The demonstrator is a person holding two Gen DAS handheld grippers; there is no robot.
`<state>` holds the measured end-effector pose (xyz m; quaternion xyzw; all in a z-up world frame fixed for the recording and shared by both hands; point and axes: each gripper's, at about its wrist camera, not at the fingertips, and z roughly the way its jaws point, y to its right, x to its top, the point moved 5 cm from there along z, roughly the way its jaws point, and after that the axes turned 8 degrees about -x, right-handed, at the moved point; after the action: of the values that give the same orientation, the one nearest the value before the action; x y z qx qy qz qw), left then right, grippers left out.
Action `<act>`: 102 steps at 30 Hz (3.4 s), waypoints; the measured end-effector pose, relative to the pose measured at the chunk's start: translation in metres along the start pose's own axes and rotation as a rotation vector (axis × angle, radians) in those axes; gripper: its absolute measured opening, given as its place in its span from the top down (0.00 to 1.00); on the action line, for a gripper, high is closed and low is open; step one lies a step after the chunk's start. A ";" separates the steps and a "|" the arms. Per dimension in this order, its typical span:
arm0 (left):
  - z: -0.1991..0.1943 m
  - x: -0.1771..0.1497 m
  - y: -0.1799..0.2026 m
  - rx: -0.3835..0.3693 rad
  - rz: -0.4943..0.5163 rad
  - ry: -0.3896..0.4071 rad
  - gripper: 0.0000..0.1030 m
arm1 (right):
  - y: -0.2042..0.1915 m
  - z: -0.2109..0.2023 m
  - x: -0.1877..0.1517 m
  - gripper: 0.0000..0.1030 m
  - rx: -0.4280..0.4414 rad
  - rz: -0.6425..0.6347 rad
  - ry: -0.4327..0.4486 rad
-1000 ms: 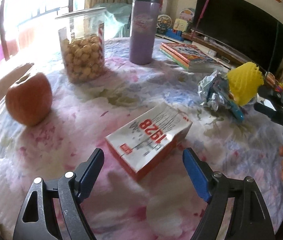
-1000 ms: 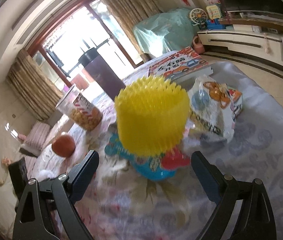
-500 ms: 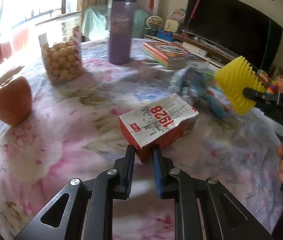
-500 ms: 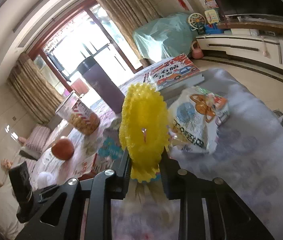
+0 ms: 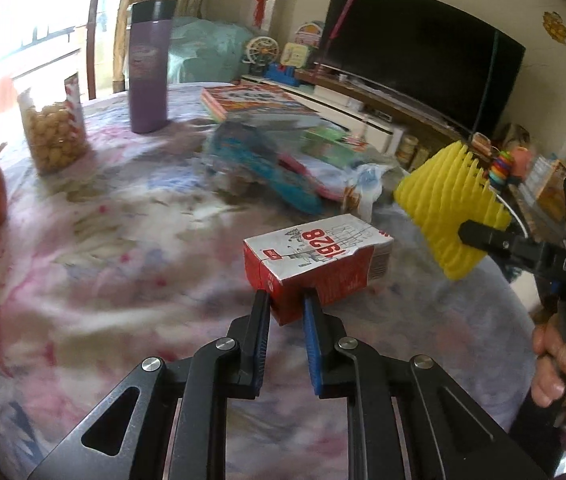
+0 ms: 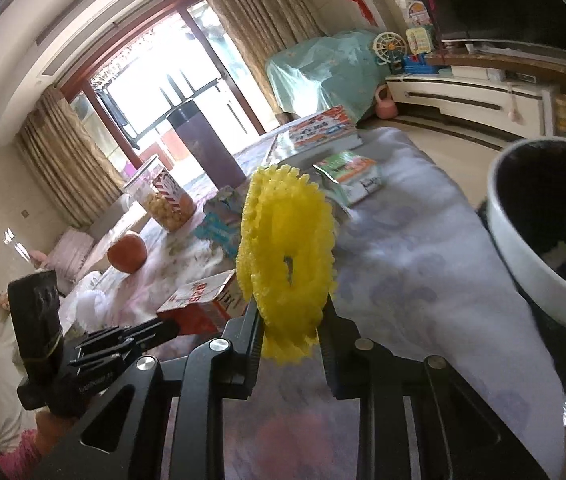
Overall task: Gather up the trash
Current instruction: 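Carry the milk carton and yellow foam net over the white bin with both tools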
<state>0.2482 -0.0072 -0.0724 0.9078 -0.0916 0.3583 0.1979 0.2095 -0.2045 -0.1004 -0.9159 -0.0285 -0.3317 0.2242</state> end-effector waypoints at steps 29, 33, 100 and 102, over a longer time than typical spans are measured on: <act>0.060 0.001 0.102 -0.139 0.131 -0.126 0.86 | 0.084 -0.064 -0.018 0.75 -0.138 0.101 0.063; 0.061 0.008 0.099 -0.144 0.166 -0.134 0.36 | 0.089 -0.067 -0.020 0.75 -0.135 0.108 0.066; 0.129 0.072 0.203 -0.149 0.272 -0.108 0.44 | 0.172 -0.103 0.026 0.75 -0.264 0.175 0.112; 0.136 0.077 0.206 -0.147 0.275 -0.112 0.44 | 0.175 -0.101 0.031 0.75 -0.270 0.170 0.109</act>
<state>0.3243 -0.2531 -0.0497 0.8884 -0.2517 0.3232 0.2073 0.2083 -0.4077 -0.0808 -0.9175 0.1062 -0.3614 0.1275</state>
